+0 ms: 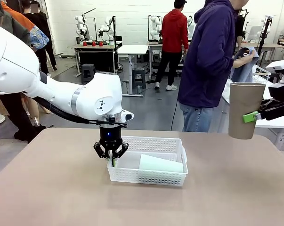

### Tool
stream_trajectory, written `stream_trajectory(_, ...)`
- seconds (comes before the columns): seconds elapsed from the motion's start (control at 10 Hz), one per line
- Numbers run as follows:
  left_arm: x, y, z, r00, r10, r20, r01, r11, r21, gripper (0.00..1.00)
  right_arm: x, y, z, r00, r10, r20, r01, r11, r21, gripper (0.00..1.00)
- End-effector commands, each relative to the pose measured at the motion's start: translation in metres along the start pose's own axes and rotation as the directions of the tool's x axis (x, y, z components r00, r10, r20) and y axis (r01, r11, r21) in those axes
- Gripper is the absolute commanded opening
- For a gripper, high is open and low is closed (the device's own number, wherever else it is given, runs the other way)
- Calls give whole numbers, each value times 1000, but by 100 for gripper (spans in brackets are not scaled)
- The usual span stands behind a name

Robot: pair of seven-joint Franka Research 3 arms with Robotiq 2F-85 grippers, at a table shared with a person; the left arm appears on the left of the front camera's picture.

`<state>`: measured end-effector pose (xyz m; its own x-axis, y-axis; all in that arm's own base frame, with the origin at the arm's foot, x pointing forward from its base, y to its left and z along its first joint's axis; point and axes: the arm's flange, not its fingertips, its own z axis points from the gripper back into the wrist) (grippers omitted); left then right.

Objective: Clean and organize the cups into the basket.
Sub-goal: Pick up the Reusable plastic cup from the right side of the table and stack it inside the Organizing basket in the center of the table.

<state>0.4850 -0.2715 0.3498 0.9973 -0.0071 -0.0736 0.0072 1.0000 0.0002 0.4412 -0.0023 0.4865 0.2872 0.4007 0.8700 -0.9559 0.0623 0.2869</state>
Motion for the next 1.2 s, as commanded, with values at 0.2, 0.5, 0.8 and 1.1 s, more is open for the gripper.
stream_trajectory(0.2,-1,1,1,1000,-2,3,2,1000,0,0,6,0,3,1000,19,7,-19,1000,17,0)
stream_trajectory(0.5,-1,1,1,1000,-2,3,2,1000,0,0,92,9,-57,928,-116,-353,1,951,-309,83)
stream_trajectory(0.8,-1,1,1,1000,-2,3,2,1000,0,0,168,-10,-150,774,-195,-603,-64,923,-380,83)
stream_trajectory(1.1,-1,1,1,1000,-2,3,2,1000,0,0,177,-50,-222,609,-223,-761,-75,939,-335,83)
